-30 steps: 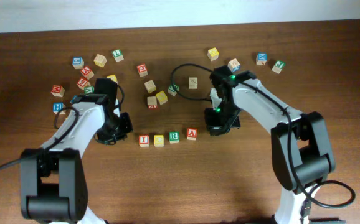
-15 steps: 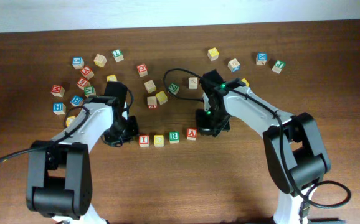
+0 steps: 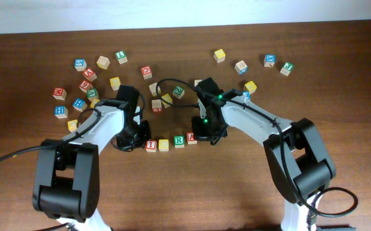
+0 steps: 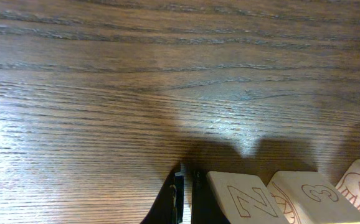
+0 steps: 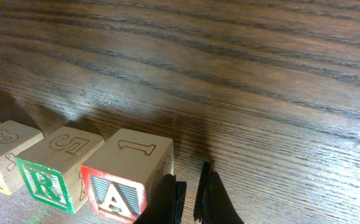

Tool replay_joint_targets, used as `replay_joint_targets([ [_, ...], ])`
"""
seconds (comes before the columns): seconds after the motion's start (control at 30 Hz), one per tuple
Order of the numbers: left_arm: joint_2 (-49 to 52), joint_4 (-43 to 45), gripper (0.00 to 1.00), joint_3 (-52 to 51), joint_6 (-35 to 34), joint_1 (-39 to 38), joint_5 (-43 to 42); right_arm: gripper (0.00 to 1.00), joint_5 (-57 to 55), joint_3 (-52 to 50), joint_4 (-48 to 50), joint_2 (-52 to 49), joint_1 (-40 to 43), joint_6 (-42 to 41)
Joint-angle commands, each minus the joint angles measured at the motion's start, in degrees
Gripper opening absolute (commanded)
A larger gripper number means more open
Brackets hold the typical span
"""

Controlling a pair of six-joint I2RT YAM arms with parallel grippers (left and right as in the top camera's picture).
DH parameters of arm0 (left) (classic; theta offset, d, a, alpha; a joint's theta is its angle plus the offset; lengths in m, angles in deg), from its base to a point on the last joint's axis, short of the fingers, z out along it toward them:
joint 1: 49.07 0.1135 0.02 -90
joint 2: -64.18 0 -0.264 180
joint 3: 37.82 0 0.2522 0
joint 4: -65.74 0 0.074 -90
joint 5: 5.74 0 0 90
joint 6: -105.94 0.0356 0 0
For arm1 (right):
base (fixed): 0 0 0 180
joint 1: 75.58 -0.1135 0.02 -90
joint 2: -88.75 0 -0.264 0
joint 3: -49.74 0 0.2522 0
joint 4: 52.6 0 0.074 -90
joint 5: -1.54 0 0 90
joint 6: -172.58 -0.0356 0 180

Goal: Spell out ICRA

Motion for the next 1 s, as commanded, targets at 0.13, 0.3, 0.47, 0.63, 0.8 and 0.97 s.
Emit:
replay_joint_targets([
  [0.13,1.07,0.35,0.0,-0.66,-3.19,-2.34,-2.34,0.04,-0.5,-0.33,-1.09,0.11,-0.37,0.98],
  [0.3,1.07,0.7,0.0,-0.66,-5.51,-3.13,-2.34,0.04,-0.28,-0.33,-2.58,0.11,-0.55,0.98],
  [0.47,1.07,0.79,0.0,-0.66,-6.99,-3.13,-2.58,0.04,-0.31,-0.33,-2.43,0.11,-3.06,0.5],
  [0.63,1.07,0.39,0.0,-0.66,-6.99,-3.13,-4.5,0.04,-0.5,-0.33,-2.14,0.11,-3.21,-0.52],
  [0.8,1.07,0.33,0.0,-0.66,-6.97,-3.13,-4.7,0.04,-4.0,-0.31,-2.29,0.11,-3.15,4.24],
  [0.97,1.07,0.33,0.0,-0.66,-6.97,-3.13,-4.7,0.04,-9.4,-0.31,-1.88,0.11,-2.75,5.92],
])
